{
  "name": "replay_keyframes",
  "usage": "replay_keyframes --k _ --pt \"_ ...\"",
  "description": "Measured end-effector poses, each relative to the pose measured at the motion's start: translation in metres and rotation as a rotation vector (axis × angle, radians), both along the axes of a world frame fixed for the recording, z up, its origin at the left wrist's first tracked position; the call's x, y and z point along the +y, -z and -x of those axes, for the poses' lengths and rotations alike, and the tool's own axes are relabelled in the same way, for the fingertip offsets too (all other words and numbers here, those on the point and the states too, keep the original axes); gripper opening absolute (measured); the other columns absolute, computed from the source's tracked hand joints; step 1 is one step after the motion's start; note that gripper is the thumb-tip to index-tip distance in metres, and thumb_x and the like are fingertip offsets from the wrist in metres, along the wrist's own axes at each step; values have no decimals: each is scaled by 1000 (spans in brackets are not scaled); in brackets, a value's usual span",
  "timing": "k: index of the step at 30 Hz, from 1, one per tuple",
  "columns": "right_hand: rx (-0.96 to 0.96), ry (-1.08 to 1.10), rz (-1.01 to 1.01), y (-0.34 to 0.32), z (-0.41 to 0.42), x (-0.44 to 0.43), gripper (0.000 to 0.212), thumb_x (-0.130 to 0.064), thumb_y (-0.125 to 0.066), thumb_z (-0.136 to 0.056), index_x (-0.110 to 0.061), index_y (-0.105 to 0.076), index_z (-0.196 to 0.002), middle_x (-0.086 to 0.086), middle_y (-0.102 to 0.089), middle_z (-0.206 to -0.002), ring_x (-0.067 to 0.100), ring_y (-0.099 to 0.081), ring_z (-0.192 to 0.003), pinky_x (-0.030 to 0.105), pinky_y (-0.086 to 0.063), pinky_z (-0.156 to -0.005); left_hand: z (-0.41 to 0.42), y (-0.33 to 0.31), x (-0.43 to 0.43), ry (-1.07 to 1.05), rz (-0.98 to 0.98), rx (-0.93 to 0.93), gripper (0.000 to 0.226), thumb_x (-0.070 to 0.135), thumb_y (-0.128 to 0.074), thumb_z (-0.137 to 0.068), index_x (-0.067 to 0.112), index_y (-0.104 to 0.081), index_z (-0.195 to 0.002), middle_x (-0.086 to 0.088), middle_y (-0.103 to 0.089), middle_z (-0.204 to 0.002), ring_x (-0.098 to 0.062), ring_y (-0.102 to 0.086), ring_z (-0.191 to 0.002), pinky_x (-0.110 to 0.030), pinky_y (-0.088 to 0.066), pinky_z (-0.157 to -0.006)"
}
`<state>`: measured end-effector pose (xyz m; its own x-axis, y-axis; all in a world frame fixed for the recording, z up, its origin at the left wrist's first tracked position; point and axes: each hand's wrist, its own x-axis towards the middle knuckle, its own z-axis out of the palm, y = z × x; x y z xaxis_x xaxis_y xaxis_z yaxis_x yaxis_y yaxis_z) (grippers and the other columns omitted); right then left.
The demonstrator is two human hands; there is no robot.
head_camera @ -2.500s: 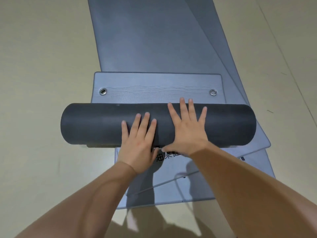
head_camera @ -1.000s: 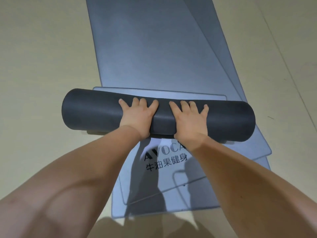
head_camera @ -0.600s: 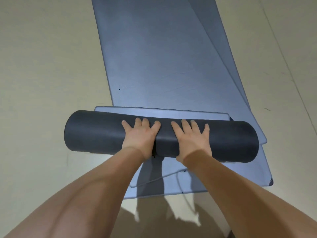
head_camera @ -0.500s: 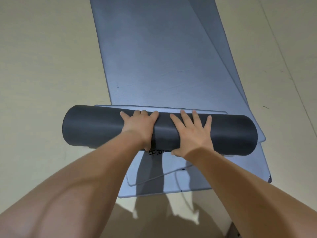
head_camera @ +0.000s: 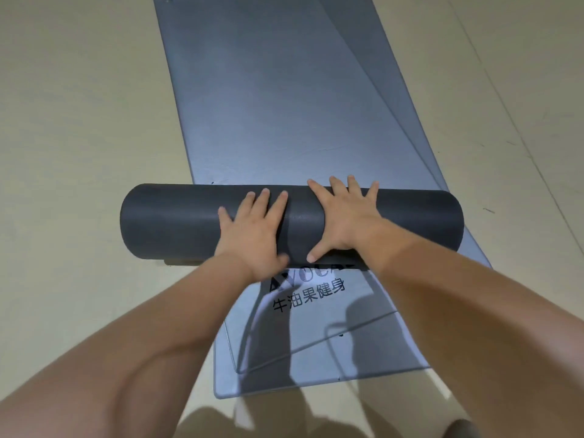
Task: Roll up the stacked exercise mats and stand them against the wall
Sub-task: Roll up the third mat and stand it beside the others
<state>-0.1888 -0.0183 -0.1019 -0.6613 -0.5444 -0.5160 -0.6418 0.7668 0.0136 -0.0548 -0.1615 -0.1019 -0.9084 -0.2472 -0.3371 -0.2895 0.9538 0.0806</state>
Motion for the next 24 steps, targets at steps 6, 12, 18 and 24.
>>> replay_keyframes --k 6,12,18,24 --pt "40 -207 -41 6 15 8 164 -87 -82 -43 -43 27 -158 13 -4 -173 46 -2 -158 77 -6 -119 0 28 9 -5 88 -154 161 78 -79 -56 22 39 -150 -13 45 -156 -36 38 -147 -82 -1 -109" --pt "-114 -135 -120 -9 36 -20 162 -74 -92 -42 -49 16 -160 8 -46 -146 35 -52 -130 56 -44 -106 11 35 -5 -1 82 -101 162 83 -78 -53 27 38 -150 -8 39 -160 -32 33 -150 -81 3 -109" --pt "-156 -96 -97 -9 37 -26 152 -65 -96 -43 -39 -5 -162 2 -57 -128 31 -59 -116 48 -52 -98 -2 39 -5 -11 33 19 139 78 -70 -69 33 29 -155 -3 33 -164 -28 31 -152 -75 10 -112" --pt "-145 -85 -9 -3 32 -19 130 -57 -94 -45 -35 -24 -152 -2 -58 -103 27 -61 -95 47 -58 -86 -37 39 3 -17 -60 151 98 75 -44 -91 36 15 -160 -5 31 -165 -32 28 -152 -70 9 -117"
